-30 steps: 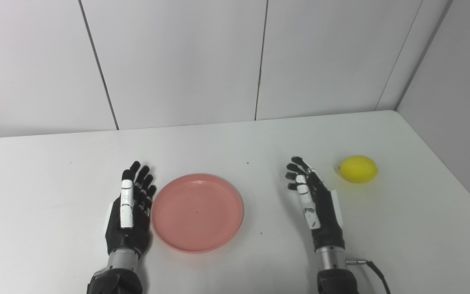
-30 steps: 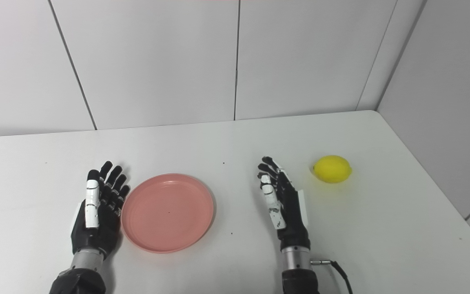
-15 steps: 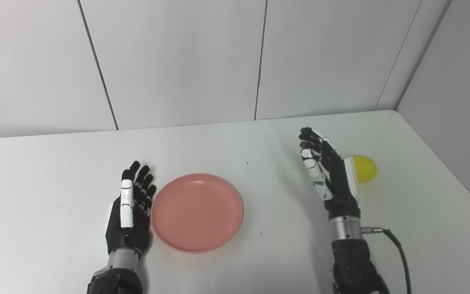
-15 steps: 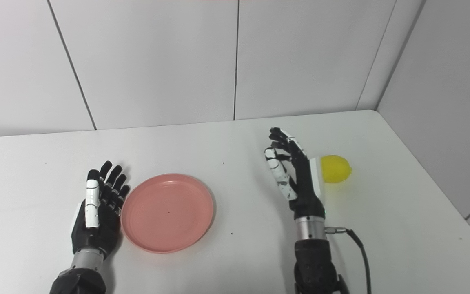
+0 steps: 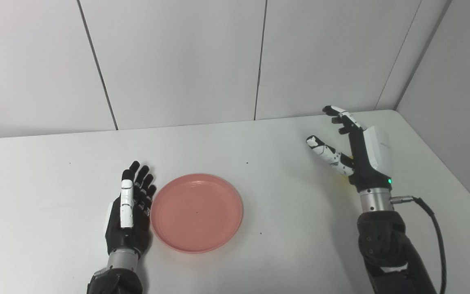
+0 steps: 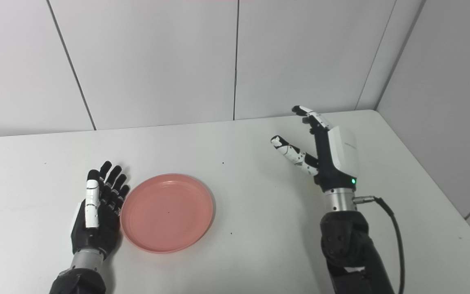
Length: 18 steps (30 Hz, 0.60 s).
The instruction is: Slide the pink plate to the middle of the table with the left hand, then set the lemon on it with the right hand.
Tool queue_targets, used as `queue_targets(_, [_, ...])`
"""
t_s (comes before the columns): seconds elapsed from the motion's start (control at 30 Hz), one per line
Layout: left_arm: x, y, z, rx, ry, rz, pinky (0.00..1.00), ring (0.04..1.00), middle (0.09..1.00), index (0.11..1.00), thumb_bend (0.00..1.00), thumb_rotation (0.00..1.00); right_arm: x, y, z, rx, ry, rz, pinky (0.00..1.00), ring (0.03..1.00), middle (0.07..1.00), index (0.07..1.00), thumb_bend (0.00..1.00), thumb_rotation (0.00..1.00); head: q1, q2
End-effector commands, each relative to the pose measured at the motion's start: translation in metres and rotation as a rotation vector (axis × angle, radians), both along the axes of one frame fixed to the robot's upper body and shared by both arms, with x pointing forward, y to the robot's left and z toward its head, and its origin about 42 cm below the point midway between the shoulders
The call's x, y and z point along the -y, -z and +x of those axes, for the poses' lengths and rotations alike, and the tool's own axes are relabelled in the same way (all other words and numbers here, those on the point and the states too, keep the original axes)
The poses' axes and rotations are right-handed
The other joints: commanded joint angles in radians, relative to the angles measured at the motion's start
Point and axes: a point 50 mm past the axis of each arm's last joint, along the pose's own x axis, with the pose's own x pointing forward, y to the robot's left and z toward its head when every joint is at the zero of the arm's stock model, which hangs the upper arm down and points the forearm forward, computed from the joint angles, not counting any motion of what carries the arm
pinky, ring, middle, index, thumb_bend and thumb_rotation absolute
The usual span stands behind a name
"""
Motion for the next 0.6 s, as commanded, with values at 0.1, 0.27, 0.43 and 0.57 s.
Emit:
queue_targets(0.1, [0.002,0.0,0.001,-0.005,0.014,-0.001,1.0,0.983,0.959,0.938,0.59,0.81,0.013,-0.021,0.011,0.053,0.049,-0.152,0.63,0.719,0.749,0.728,0.88,0.99,0.002,0.003])
queue_targets(0.27, [0.002,0.001,0.001,-0.007,0.013,0.0,1.0,0.98,0.957,0.932,0.59,0.8,0.026,-0.023,0.017,0.031,0.084,-0.248,0.66,0.734,0.748,0.723,0.86,0.94,0.002,0.003])
queue_targets(0.43, [0.003,0.002,0.001,-0.007,0.014,-0.005,1.0,0.983,0.959,0.931,0.59,0.8,0.037,-0.022,0.022,0.01,0.118,-0.312,0.69,0.735,0.739,0.709,0.84,0.91,0.002,0.003])
queue_targets(0.57, [0.003,0.002,0.001,-0.008,0.015,-0.011,1.0,0.984,0.96,0.933,0.59,0.8,0.046,-0.016,0.026,-0.032,0.139,-0.341,0.71,0.73,0.732,0.696,0.84,0.91,0.003,0.002])
